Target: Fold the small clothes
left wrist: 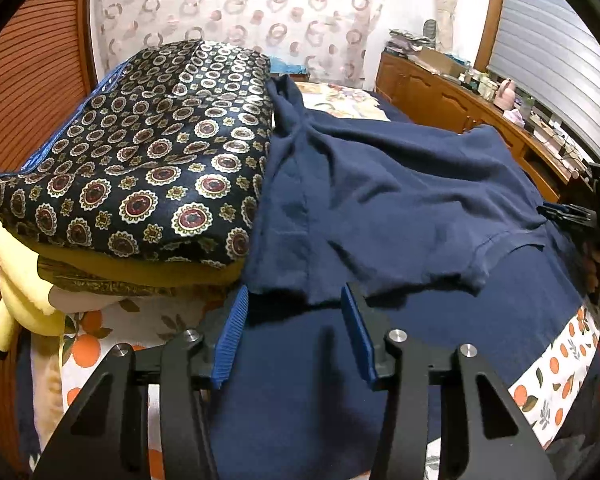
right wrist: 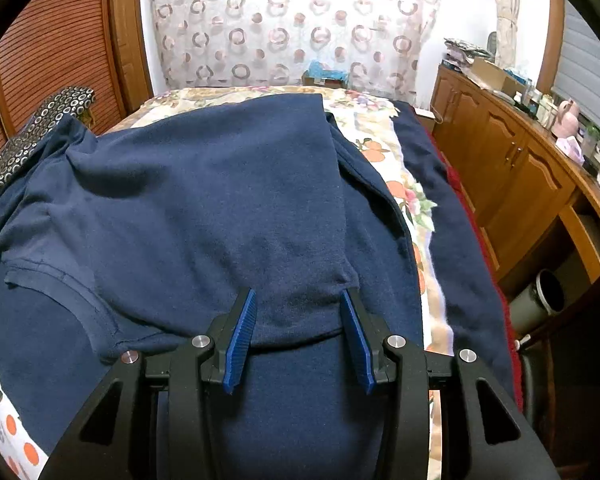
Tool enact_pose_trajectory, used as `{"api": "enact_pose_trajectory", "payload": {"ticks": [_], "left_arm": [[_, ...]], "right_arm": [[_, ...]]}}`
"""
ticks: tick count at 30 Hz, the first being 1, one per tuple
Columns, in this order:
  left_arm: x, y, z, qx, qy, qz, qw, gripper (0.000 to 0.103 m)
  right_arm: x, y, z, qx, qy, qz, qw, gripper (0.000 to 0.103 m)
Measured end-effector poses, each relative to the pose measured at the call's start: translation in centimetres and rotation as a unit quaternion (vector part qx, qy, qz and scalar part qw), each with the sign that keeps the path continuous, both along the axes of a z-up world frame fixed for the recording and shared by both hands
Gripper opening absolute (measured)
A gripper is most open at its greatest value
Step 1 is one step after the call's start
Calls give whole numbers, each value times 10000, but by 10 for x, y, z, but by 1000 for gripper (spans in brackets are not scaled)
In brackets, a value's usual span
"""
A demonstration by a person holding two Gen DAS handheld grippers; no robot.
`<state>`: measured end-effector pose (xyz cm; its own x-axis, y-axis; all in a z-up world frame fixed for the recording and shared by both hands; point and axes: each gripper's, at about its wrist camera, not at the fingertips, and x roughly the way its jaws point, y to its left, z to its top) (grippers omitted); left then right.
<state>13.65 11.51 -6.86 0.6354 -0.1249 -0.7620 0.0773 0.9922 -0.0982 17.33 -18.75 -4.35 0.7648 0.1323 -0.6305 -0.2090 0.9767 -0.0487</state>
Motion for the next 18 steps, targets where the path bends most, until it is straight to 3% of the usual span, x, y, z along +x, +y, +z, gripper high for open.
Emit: {"api": "enact_pose_trajectory", "payload": {"ticks": [8,11,18], "left_arm": [[18,-6,3,351,55,-20,9994,49],[18,-8,2,586,20,39,9983,34],[1,-5,3,430,-86,16,9990,30]], "right_arm": [[-8,-1,-4,-37,-13,8,10000,46],[-8,-5,-3,-30,-11,27,10000,46],[-9,-6,-3,-35,-13,29,10000,46]]}}
